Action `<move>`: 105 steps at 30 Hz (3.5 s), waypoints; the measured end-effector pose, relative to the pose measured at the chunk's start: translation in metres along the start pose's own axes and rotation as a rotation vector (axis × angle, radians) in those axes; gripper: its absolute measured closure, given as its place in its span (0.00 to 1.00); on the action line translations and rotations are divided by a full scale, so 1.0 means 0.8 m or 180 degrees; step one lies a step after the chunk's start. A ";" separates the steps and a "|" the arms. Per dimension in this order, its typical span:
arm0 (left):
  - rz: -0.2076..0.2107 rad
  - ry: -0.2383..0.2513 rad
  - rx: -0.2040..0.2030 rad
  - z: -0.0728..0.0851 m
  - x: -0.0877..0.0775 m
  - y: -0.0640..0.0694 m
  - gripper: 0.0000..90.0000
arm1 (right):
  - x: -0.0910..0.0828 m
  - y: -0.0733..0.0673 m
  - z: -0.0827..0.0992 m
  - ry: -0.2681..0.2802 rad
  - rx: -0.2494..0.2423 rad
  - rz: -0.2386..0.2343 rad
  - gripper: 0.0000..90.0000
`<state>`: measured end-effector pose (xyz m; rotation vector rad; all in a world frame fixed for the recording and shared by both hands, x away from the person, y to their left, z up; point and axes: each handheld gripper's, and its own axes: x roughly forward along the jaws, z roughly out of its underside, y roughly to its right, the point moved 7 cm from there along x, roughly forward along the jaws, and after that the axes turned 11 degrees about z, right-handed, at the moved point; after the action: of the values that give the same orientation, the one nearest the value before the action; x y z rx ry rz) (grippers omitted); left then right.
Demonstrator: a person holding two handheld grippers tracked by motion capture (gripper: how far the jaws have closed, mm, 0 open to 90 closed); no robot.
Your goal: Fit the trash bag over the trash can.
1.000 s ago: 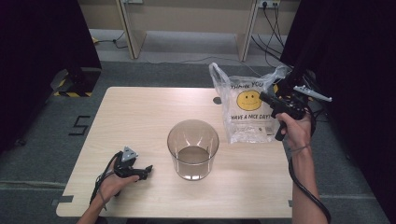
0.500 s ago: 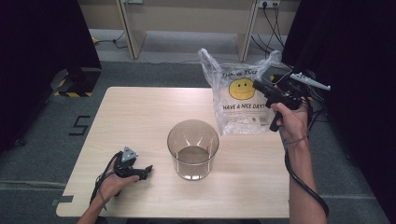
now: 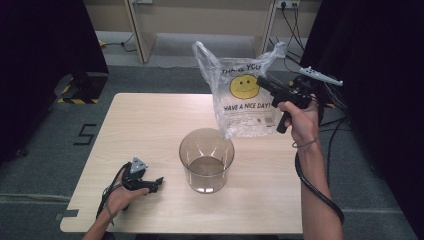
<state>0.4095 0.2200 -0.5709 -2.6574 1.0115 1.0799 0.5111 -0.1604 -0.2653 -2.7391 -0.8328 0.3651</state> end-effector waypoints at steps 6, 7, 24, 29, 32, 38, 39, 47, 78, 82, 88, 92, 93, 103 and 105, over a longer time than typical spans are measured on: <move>0.0000 -0.0004 0.0001 0.000 0.000 0.000 0.13 | 0.012 -0.016 0.015 -0.0085 -0.0020 -0.0101 0.94; 0.0000 -0.0004 0.0000 0.000 0.000 0.000 0.13 | 0.014 -0.019 0.018 -0.0103 -0.0020 -0.0122 0.94; 0.0003 -0.0004 0.0002 0.000 0.000 0.000 0.13 | 0.038 -0.053 0.059 -0.0329 -0.0049 -0.0301 0.93; 0.0004 -0.0005 0.0003 0.000 0.000 0.000 0.13 | 0.042 -0.060 0.072 -0.0382 -0.0032 -0.0341 0.93; 0.0005 -0.0005 0.0004 0.000 0.000 0.000 0.13 | 0.046 -0.064 0.083 -0.0428 -0.0029 -0.0367 0.93; 0.0007 -0.0007 0.0006 0.000 0.000 0.000 0.13 | 0.051 -0.070 0.096 -0.0491 -0.0011 -0.0404 0.92; 0.0006 -0.0006 0.0005 0.000 0.000 0.001 0.13 | 0.053 -0.073 0.102 -0.0520 -0.0015 -0.0416 0.92; 0.0009 -0.0007 0.0006 0.000 0.000 0.000 0.13 | 0.057 -0.077 0.123 -0.0624 -0.0030 -0.0430 0.91; 0.0437 0.0623 -0.0276 -0.054 -0.041 0.035 0.18 | 0.049 -0.076 0.185 -0.0933 -0.0190 -0.0457 0.88; 0.0507 0.0695 -0.0310 -0.063 -0.048 0.040 0.18 | 0.048 -0.077 0.189 -0.0938 -0.0206 -0.0460 0.88; 0.0598 0.0871 -0.0274 -0.093 -0.066 0.048 0.18 | 0.047 -0.080 0.190 -0.0930 -0.0225 -0.0495 0.88; 0.0665 0.0999 -0.0265 -0.118 -0.077 0.050 0.18 | 0.046 -0.083 0.186 -0.0909 -0.0234 -0.0514 0.88; 0.0673 0.1034 -0.0268 -0.125 -0.079 0.049 0.18 | 0.046 -0.084 0.186 -0.0906 -0.0236 -0.0525 0.88; 0.0943 0.1081 -0.0116 -0.178 -0.080 0.080 0.23 | 0.047 -0.087 0.185 -0.0914 -0.0253 -0.0541 0.87; 0.1039 0.1070 -0.0098 -0.186 -0.075 0.091 0.22 | 0.048 -0.088 0.185 -0.0917 -0.0266 -0.0550 0.87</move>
<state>0.4200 0.1486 -0.4102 -2.8262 1.5441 0.7034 0.4605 -0.0569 -0.3883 -2.7004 -1.1723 0.7152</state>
